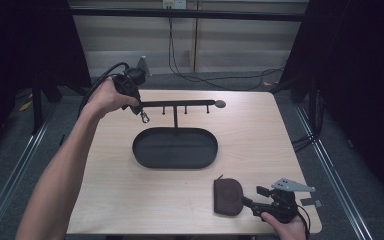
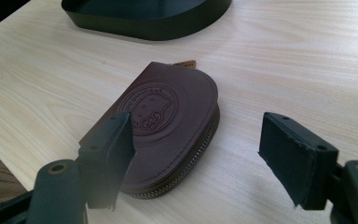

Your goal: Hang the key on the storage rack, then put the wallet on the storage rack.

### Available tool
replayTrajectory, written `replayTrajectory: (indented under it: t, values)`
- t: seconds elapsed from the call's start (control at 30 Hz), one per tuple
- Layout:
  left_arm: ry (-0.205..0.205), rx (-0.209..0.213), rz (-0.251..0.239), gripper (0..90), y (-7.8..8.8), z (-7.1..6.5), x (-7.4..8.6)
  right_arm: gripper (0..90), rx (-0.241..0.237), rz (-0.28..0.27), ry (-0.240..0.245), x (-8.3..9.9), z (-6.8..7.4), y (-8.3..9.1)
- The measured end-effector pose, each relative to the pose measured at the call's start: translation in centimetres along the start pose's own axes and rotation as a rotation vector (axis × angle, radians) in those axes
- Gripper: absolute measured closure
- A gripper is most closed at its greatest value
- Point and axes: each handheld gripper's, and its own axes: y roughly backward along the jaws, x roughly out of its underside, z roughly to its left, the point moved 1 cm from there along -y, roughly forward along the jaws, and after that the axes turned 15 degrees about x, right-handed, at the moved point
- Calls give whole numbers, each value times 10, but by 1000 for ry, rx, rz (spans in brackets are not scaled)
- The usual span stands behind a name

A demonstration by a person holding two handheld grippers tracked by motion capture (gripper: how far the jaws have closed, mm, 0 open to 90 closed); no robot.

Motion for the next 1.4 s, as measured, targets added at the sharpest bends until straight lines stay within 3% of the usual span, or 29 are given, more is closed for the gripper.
replayTrajectory:
  t: [0.13,0.3,0.5,0.57,0.7,0.93,1.03,1.2,1.3,1.4]
  values:
    - [6,-6,2,868,-1,1,4,259,-1,2,-2,0,0,0]
    - [18,20,-20,841,0,5,10,258,1,5,-13,-1,-1,-1]
    - [33,29,-48,822,-3,7,24,259,5,10,-13,-1,0,-2]
    - [36,43,-32,818,-7,8,29,258,5,6,-14,-1,-1,-2]
    - [40,34,-56,781,-7,8,39,259,6,5,-8,-1,-1,-1]
    - [33,61,-121,671,-5,6,61,259,7,6,-2,0,0,-2]
    - [36,44,-140,620,-6,6,74,258,7,5,-4,0,0,-1]
    - [19,56,-195,524,-4,10,96,258,10,9,-10,-1,0,-1]
    - [-1,71,-247,528,-3,10,106,258,12,8,-10,-1,0,-1]
    - [-17,84,-302,468,-6,8,115,257,12,13,-26,-1,-1,-2]
